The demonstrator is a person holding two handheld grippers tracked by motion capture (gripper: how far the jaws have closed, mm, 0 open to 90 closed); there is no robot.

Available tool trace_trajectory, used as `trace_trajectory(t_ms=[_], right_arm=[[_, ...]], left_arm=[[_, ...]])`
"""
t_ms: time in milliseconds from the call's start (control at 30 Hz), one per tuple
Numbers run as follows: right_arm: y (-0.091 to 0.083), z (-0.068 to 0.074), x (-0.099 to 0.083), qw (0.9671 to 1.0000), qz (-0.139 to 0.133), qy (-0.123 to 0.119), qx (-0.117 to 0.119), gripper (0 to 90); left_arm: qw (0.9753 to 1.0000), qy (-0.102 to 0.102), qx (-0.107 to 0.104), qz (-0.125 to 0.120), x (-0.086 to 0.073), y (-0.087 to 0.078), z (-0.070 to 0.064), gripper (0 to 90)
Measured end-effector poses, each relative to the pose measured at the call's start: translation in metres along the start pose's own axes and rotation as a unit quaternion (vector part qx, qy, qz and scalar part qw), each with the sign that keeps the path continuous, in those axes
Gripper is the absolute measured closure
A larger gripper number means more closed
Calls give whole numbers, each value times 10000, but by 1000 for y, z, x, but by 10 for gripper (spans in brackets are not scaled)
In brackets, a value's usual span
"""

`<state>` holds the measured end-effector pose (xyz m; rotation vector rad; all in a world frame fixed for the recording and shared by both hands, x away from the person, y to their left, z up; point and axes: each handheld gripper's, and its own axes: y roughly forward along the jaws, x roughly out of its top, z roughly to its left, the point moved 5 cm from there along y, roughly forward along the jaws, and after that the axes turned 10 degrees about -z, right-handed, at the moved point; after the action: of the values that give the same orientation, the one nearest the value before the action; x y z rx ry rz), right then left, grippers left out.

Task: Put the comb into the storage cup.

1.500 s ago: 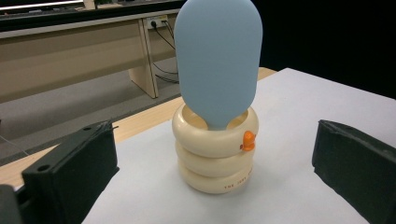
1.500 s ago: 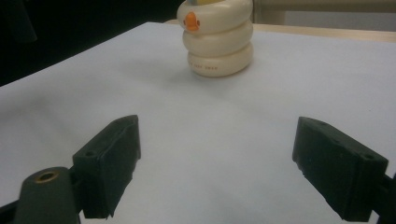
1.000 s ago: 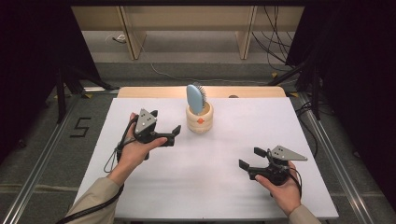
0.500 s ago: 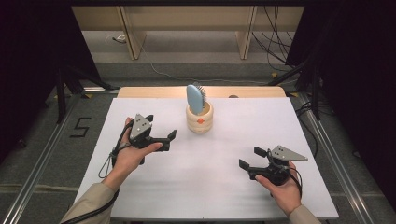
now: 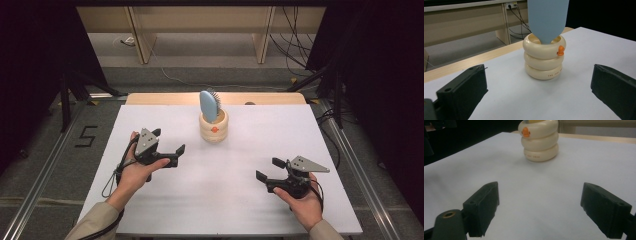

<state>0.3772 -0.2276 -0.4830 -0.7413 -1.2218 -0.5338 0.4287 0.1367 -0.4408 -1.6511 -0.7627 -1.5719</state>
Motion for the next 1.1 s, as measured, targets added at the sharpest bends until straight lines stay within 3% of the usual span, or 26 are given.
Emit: trace_trajectory(t_ms=[367,767,1100], right_arm=[[0,0,0,10000,-14,0,2,163],[-1,0,1,10000,-18,-10,20,163],[-1,0,1,10000,-24,-21,32,163]], left_arm=[[10000,60,-58,2,-5,-6,-2,0],[9998,-20,-167,65,-21,-14,-1,8],[9998,33,-70,180,-36,-22,7,11]])
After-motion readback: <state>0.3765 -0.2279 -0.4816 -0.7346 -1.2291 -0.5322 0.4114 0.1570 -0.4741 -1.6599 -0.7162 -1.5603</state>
